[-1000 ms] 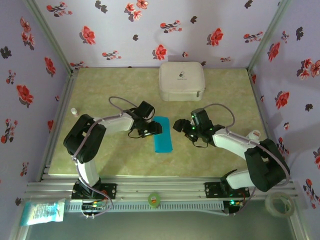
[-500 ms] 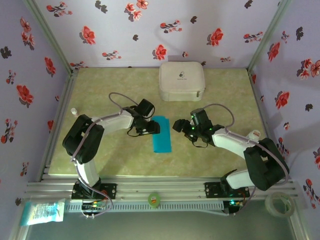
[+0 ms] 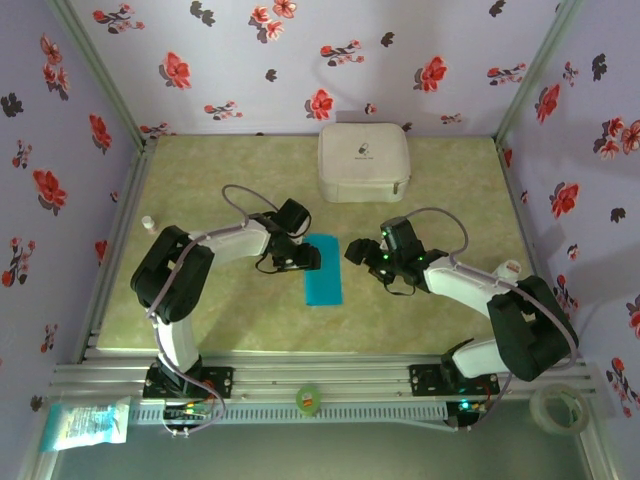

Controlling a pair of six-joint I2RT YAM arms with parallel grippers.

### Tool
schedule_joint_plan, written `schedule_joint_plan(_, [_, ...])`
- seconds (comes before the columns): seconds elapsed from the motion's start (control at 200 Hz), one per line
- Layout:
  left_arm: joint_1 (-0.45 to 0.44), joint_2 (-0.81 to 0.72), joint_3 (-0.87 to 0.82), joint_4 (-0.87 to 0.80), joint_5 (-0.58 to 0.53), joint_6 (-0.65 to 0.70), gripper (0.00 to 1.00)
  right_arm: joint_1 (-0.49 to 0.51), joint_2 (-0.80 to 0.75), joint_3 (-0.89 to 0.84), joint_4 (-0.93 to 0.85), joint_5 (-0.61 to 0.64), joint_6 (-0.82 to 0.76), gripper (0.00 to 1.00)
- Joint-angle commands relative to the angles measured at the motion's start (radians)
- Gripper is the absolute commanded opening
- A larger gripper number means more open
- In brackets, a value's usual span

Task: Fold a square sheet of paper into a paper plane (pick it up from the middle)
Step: First fold the square sheet of paper in half at the center of the table.

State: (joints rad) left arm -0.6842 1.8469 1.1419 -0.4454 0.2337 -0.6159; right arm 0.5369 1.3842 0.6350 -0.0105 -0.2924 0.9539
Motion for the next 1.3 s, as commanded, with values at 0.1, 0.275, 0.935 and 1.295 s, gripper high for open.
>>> schedule_joint_plan(0.1, [0.002,0.034,0.022,-0.013,0.033,0.052,0.57,0.011,0.026,0.023,0.018,-0.018,-0.002,0.70])
schedule_joint_plan(0.275, [-0.005,0.039,0.028,-0.010,0.037,0.062,0.58,0.023,0.075,0.044,0.041,-0.059,-0.007,0.50])
schedule_joint_plan(0.935, [-0.019,0.060,0.038,-0.016,0.026,0.067,0.59,0.109,0.301,0.152,0.127,-0.123,0.014,0.07])
schedule_joint_plan(1.295, [-0.017,0.003,0.022,0.009,0.025,0.027,0.60,0.109,0.367,0.132,0.101,-0.082,0.024,0.06])
